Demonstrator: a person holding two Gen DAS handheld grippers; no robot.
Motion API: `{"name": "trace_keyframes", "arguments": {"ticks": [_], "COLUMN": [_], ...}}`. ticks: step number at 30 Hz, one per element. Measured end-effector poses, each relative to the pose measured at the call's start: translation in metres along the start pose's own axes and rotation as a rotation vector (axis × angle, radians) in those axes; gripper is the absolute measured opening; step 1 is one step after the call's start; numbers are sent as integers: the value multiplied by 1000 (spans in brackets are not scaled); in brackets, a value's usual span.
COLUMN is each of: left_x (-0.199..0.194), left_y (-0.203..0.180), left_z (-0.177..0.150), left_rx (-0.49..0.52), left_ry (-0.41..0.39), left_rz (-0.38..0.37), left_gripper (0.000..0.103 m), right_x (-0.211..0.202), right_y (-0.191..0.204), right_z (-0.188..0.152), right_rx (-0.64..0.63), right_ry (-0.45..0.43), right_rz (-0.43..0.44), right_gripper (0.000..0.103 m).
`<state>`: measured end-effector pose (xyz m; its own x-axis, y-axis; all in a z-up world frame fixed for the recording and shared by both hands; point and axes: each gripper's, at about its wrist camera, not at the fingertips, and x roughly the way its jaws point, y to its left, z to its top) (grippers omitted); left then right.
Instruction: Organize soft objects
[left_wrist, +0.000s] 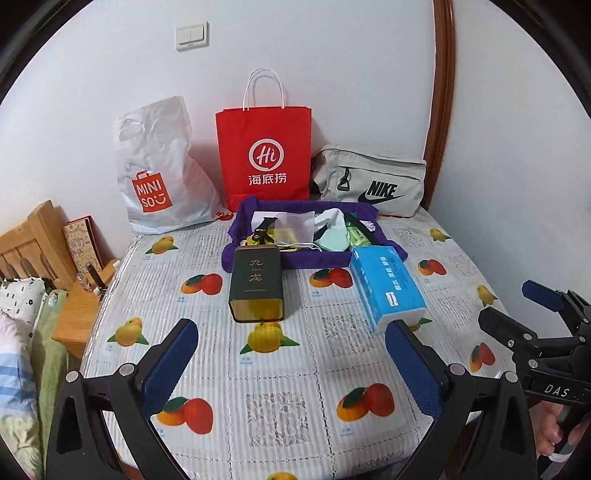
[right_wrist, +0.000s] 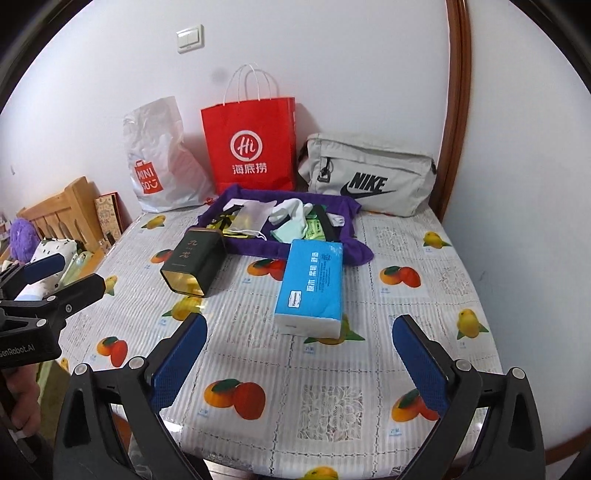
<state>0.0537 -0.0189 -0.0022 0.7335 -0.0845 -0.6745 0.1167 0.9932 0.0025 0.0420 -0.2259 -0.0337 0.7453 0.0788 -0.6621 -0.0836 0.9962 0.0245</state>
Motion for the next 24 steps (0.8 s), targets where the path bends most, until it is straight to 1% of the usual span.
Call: {"name": "trace_keyframes", "arguments": {"ticks": [4,10,24], "left_x": [-12,-23,-29], "left_y": [-2,-7,-9], "left_z": [-5,-12,-19], "left_rx": [-16,-14,-15], "left_ry": [-16,-34,-32], "left_rz": [-8,-5,5], "left_gripper": [102,102,102], "right_x": [-12,-23,-31], "right_y": [-2,-5,-8], "right_z": [-6,-14,-20], "right_rx": [10,24,38], "right_ry": [-14,-24,-27], "right_rz": [4,2,3], "right_gripper": [100,100,100]}}
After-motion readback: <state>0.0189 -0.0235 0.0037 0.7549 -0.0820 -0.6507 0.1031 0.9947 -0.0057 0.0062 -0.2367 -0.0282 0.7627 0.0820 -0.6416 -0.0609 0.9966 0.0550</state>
